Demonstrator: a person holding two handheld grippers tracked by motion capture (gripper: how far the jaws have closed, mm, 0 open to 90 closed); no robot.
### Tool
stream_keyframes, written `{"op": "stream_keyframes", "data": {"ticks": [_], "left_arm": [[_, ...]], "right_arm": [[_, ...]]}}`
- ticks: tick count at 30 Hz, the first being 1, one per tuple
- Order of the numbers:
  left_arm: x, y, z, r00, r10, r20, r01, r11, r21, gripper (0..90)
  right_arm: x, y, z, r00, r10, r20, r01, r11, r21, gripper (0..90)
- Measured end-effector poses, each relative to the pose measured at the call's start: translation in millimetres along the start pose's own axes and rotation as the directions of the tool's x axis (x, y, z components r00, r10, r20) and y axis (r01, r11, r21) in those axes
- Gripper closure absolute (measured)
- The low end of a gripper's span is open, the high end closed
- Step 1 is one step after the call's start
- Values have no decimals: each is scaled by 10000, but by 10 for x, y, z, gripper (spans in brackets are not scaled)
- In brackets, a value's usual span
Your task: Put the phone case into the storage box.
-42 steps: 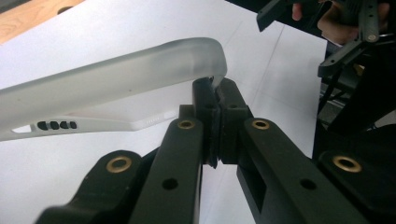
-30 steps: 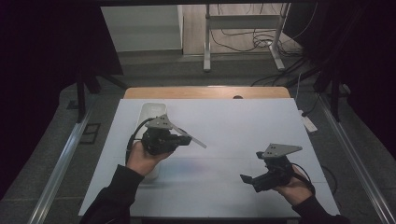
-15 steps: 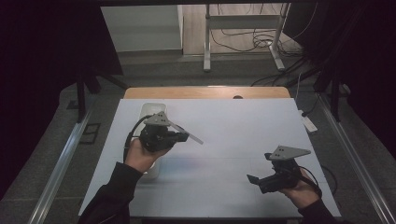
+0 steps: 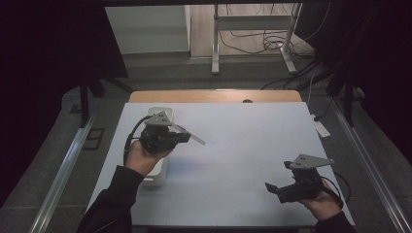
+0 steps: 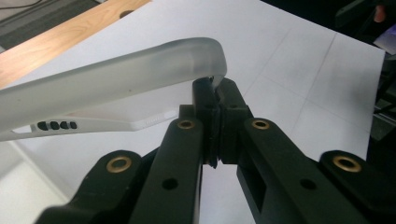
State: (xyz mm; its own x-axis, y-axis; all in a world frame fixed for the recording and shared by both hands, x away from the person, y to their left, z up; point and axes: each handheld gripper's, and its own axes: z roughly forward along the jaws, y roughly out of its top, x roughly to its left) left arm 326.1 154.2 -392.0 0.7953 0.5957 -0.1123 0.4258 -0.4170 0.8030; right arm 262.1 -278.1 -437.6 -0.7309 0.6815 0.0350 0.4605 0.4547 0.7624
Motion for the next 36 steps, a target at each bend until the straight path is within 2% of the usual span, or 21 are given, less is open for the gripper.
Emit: {"op": "stream_keyframes", "data": {"ticks": [21,25,36], "left_arm": [[194,7,-173,9969,-384,-683,384,9993,-3,879],[240,-1,-206,9952,-514,-827,517,9987,7,879],[348,9,-282,9896,-717,-1247,736,9972,108,879]], "right_arm": [[-111,-160,-124,9979,231,605,-237,9997,92,0],[-145,-211,-152,9954,253,922,-278,9993,253,0],[-208,-343,-270,9866,789,1429,-854,9955,400,0]]}}
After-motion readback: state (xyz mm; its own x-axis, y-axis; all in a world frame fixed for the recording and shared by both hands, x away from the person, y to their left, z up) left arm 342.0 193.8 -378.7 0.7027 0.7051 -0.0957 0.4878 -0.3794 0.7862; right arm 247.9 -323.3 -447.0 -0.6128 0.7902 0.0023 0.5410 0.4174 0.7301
